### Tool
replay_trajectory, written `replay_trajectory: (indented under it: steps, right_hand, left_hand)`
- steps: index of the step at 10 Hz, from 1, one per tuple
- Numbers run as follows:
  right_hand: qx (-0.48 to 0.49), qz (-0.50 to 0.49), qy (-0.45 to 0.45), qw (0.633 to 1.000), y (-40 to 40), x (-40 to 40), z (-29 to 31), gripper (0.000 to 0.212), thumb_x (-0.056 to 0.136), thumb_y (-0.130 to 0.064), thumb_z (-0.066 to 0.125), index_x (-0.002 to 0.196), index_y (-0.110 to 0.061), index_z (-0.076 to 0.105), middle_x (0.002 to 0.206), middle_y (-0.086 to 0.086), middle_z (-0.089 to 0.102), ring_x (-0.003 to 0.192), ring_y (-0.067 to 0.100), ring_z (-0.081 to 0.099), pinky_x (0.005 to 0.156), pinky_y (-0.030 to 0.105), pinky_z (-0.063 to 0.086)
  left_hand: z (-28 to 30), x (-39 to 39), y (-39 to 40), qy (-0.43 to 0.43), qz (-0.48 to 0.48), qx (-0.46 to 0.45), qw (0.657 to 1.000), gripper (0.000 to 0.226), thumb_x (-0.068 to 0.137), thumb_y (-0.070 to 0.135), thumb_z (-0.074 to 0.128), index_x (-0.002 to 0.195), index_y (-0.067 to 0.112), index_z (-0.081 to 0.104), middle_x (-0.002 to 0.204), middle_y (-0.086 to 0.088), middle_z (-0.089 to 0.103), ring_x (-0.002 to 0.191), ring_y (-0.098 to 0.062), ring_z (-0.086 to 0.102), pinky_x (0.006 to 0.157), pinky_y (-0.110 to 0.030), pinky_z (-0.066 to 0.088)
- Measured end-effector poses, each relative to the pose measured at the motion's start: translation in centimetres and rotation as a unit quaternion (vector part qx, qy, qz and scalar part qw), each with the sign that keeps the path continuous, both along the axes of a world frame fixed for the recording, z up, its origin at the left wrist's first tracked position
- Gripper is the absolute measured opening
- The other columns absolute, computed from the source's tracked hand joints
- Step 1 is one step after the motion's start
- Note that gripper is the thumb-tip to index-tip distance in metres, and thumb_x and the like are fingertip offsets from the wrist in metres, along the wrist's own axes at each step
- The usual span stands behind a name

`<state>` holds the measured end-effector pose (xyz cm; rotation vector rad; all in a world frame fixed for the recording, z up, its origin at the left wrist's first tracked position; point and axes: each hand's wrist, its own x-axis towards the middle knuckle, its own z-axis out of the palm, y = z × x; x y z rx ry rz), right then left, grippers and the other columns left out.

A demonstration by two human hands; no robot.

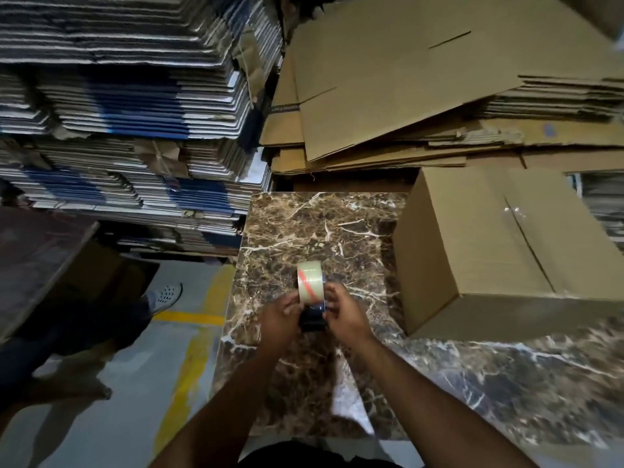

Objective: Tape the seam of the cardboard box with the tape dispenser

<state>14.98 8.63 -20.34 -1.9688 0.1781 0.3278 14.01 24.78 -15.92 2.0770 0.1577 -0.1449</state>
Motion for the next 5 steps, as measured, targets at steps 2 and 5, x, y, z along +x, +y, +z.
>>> replay_trajectory:
  steps: [2,5]
  right_hand:
    - [-0.066,0.014,-0.014,0.998,0.0,-0.5,0.1,0.055,0.087,-0.004,0.053,0.136,-0.03,0.052,0.128,-0.001,0.068,0.114,0.015,0.067,0.097,0.039,0.056]
    - [-0.143,0.025,-0.087,0.986,-2.8,-5.0,5.7,0.044,0.087,-0.014,0.059,0.13,-0.024,0.058,0.12,0.0,0.072,0.103,0.016,0.07,0.087,0.03,0.056]
  left_hand:
    - [-0.9,0.7,1.2,0.025,-0.034,0.023,0.999,0.042,0.088,0.002,0.06,0.126,0.018,0.068,0.107,0.002,0.073,0.095,-0.017,0.068,0.08,-0.027,0.05]
    - [-0.6,-3.3,-1.2,-0.074,0.032,0.058,0.995,0.02,0.095,0.005,0.059,0.11,0.007,0.072,0.104,-0.013,0.076,0.091,-0.027,0.071,0.077,-0.025,0.046]
